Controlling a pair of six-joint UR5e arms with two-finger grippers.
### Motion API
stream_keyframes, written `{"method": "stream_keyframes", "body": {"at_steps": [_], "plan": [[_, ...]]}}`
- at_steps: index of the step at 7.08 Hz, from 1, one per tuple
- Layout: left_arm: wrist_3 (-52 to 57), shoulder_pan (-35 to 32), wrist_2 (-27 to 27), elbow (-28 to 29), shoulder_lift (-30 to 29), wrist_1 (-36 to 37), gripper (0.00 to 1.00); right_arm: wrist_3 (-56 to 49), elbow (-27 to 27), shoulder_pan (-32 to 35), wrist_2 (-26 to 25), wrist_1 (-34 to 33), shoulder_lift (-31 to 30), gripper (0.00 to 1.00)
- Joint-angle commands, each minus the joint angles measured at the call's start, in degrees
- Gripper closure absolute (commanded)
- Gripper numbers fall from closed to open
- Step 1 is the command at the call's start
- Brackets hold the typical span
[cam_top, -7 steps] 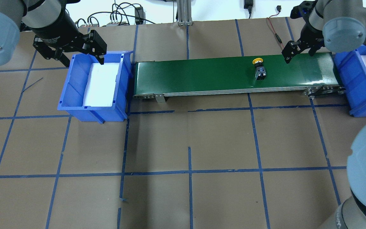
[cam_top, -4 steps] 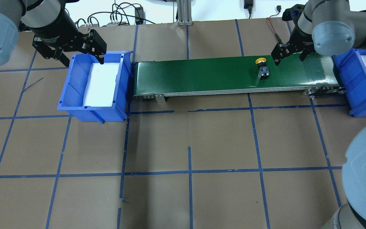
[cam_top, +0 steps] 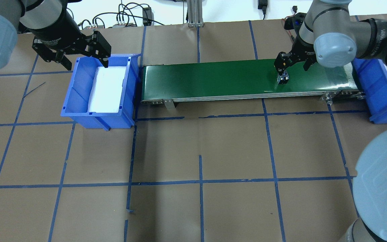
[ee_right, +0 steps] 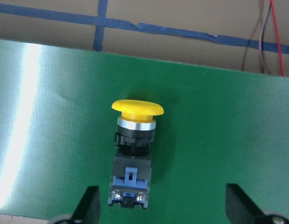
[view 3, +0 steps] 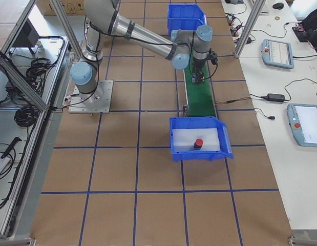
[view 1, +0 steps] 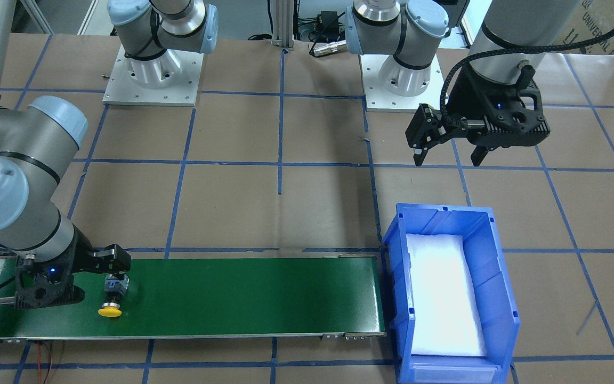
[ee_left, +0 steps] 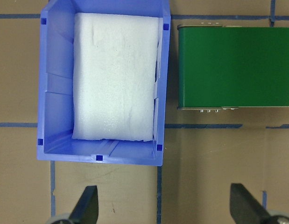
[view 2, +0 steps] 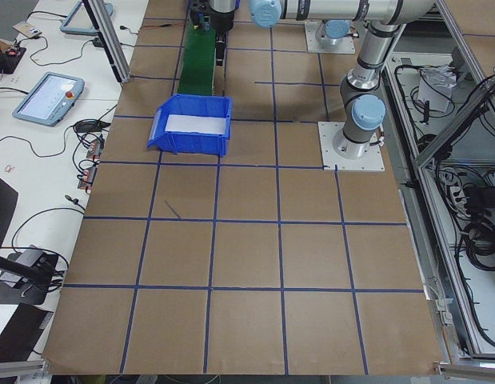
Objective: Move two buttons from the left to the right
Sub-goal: 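Lower the right gripper and close it on the yellow button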
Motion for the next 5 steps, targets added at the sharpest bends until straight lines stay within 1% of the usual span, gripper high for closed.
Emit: {"method": "stream_keyframes", "body": {"at_steps": [1, 2, 3, 4, 5], "plan": [[0.01, 0.11, -0.12, 0.13, 0.01, 0.00, 0.00, -0.13, 0.49, -0.05, 0.43, -0.26, 0.92, 0.14], [0.01, 0.11, -0.12, 0.13, 0.01, 0.00, 0.00, -0.22, 0.49, -0.05, 0.43, -0.26, 1.53, 0.15], [0.01, 0.11, -0.12, 0.04, 0.01, 0.00, 0.00, -0.13, 0.57, -0.05, 0.43, -0.35, 1.54, 0.26], [0.01, 0.29, -0.12, -0.13, 0.01, 0.00, 0.00, -0.13, 0.49, -0.14, 0.16, -0.35, 1.71, 0.45], [-0.25, 0.11, -0.20, -0.05, 0.01, 0.00, 0.00, -0.22, 0.23, -0.48, -0.53, -0.35, 2.06, 0.70]]}}
